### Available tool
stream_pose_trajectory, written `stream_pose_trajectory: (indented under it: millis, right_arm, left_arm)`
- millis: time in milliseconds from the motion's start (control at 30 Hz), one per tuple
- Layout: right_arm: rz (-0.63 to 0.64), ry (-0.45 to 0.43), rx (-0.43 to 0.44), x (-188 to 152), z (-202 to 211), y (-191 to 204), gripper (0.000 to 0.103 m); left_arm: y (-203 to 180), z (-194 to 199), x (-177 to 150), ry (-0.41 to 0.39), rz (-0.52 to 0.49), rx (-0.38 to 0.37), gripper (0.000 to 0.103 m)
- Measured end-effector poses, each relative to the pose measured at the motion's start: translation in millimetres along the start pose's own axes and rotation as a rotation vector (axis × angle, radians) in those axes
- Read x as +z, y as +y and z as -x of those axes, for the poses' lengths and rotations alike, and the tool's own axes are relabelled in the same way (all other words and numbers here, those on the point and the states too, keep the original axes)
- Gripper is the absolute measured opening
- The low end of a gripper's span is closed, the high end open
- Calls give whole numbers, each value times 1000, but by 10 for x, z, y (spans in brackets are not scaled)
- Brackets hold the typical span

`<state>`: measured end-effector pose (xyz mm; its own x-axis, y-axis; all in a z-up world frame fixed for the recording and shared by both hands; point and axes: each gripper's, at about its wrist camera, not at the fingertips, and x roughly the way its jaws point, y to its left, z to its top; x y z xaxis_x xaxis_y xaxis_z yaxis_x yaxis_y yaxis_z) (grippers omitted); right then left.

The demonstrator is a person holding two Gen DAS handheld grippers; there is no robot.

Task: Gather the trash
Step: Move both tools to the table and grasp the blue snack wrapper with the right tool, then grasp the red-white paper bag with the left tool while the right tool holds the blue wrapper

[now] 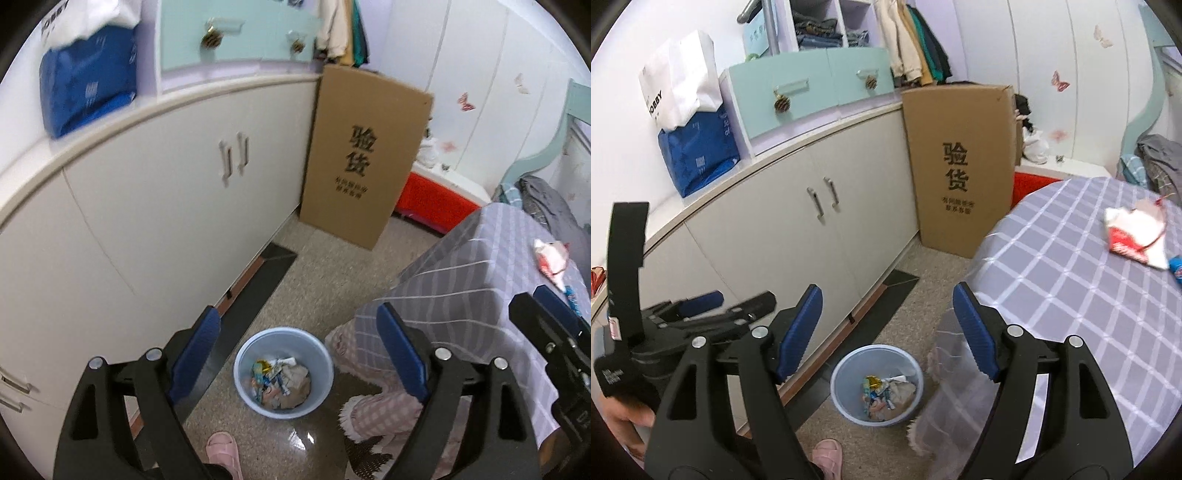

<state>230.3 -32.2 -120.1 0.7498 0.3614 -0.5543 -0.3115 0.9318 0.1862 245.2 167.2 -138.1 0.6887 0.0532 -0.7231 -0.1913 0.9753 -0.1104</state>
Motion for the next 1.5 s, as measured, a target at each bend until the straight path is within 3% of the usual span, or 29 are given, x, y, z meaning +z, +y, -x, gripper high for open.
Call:
stream_pose_trajectory:
  millis: [233,367,533,667,900,933,967,1067,1133,1300,1500]
  right_arm:
    - [-52,-19,-93,35,456,-769,72]
    - [-72,-15,-196,24,681,-1324,72]
    - [-106,59,-359,-25,798,-2128,72]
    - [-142,129,-420,-99,742,-2681,72]
    - [-147,233,-339,-133,419,-3082,68]
    - [-142,246,-338,-120,383,-3111,64]
    - [-127,245,-338,-89,378,-3105,52]
    - [-130,250,-325,-56,363,-3202,47]
    - [-143,241,-333,-41,369,-3305,37]
    - [-230,200,-308,-35,431,-3547,35]
    - [-272,181,-277,-32,487,-3653,35]
  left_arm:
    - [-607,188,61,-27,-81,-88,85]
    - [-1029,225,49,-32,-147,-129,85]
    - [-1598,181,42,-42,-259,-146,85]
    - [-2010,106,46,-44,-341,-155,85]
    - [-2744,-69,57,-34,-483,-200,85]
    - [-2848,-93,62,-35,-501,-202,85]
    - [-2914,-104,59,-37,-512,-206,85]
    - [-3197,-164,83,-43,-556,-231,85]
    - [-3338,-198,118,-48,-575,-249,85]
    - [-3707,-347,268,-54,-586,-295,85]
    - [-4083,-560,412,-15,-605,-430,85]
